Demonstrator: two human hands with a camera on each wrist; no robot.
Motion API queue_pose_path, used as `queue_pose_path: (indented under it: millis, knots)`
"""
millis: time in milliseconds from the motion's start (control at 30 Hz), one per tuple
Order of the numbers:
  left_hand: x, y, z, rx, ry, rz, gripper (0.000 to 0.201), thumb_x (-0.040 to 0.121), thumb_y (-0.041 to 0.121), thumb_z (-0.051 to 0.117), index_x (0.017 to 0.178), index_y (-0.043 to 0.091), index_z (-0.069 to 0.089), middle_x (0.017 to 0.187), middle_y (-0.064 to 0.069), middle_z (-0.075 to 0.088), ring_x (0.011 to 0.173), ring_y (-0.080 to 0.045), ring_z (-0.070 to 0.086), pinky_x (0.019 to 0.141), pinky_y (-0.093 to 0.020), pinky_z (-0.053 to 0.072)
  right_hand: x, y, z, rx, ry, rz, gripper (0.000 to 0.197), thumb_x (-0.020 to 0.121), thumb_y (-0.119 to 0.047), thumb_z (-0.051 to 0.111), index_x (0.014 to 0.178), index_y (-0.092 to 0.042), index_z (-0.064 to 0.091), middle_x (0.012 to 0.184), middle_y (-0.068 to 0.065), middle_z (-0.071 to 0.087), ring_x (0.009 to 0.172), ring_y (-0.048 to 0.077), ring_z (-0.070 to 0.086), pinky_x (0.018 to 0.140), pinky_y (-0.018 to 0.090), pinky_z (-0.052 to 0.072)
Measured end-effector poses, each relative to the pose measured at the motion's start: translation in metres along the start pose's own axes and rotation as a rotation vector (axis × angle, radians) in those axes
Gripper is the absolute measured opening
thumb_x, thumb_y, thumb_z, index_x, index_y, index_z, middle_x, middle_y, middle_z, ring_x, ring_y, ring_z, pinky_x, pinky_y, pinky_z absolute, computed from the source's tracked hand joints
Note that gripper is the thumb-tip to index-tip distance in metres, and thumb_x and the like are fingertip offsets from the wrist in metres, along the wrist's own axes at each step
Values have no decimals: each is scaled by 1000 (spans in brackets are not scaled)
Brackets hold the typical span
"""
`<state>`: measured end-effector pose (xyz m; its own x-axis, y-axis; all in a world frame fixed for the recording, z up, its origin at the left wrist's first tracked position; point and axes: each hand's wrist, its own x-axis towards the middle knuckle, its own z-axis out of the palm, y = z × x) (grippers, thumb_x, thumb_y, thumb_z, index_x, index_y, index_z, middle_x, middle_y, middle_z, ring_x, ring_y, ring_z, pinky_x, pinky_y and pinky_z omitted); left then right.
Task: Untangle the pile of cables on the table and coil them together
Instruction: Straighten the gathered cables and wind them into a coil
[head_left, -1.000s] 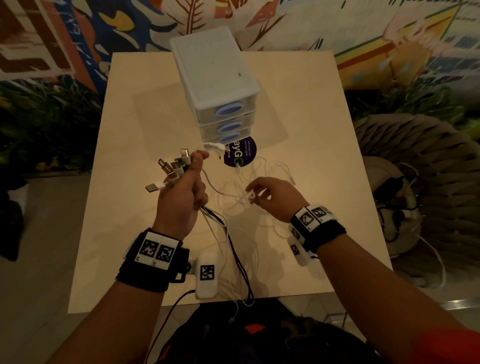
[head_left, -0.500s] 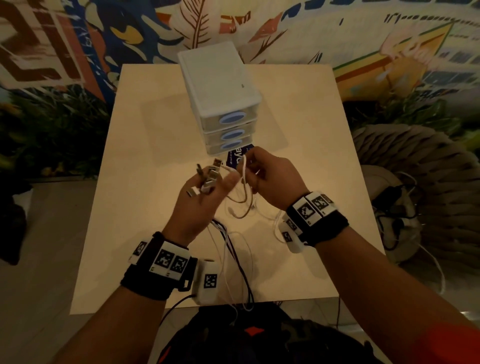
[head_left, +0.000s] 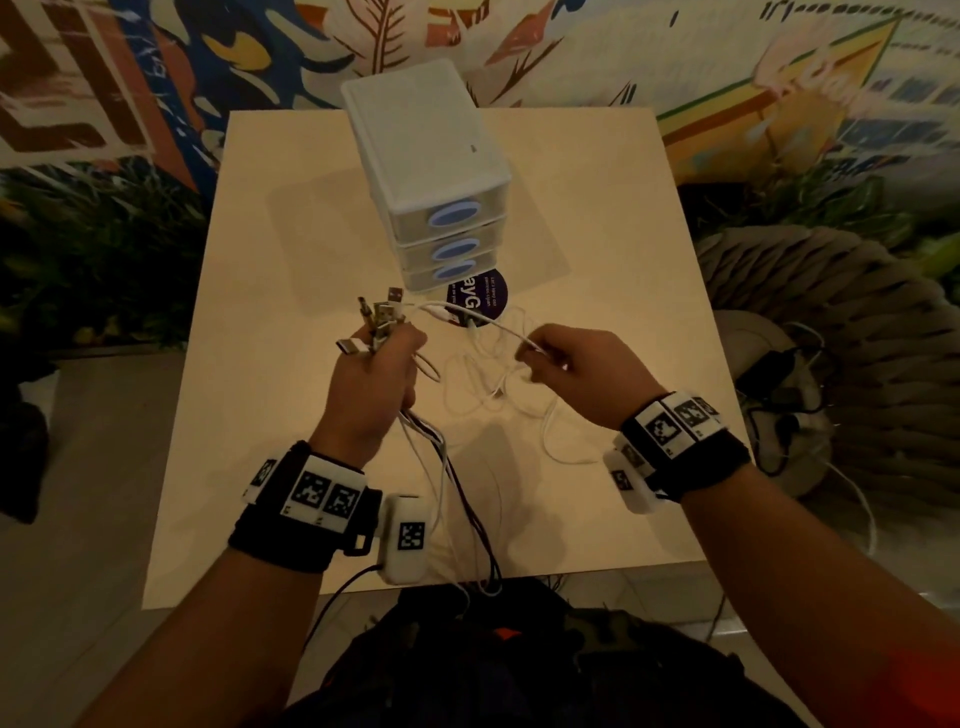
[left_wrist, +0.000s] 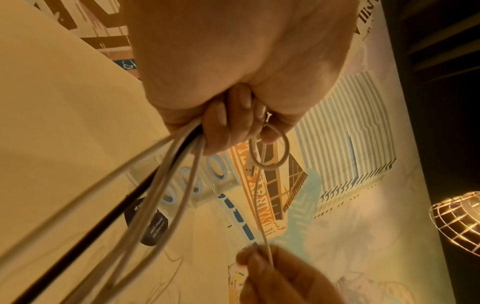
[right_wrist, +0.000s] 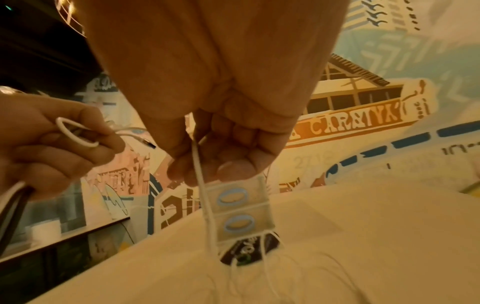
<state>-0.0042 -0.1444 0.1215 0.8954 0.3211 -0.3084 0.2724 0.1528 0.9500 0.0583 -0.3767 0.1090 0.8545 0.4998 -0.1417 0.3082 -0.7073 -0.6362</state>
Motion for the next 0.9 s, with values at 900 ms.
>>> queue_pose_path:
  millis: [900]
  knots:
    - [-11, 6, 5, -206, -115, 66, 34, 107, 24, 48, 74, 19, 52, 51, 11, 29, 43, -6, 23, 47, -30, 15, -141, 74, 111, -225, -791, 285, 37, 98, -45, 53, 106, -18, 77, 101, 4, 76, 94, 22, 70, 88, 33, 55]
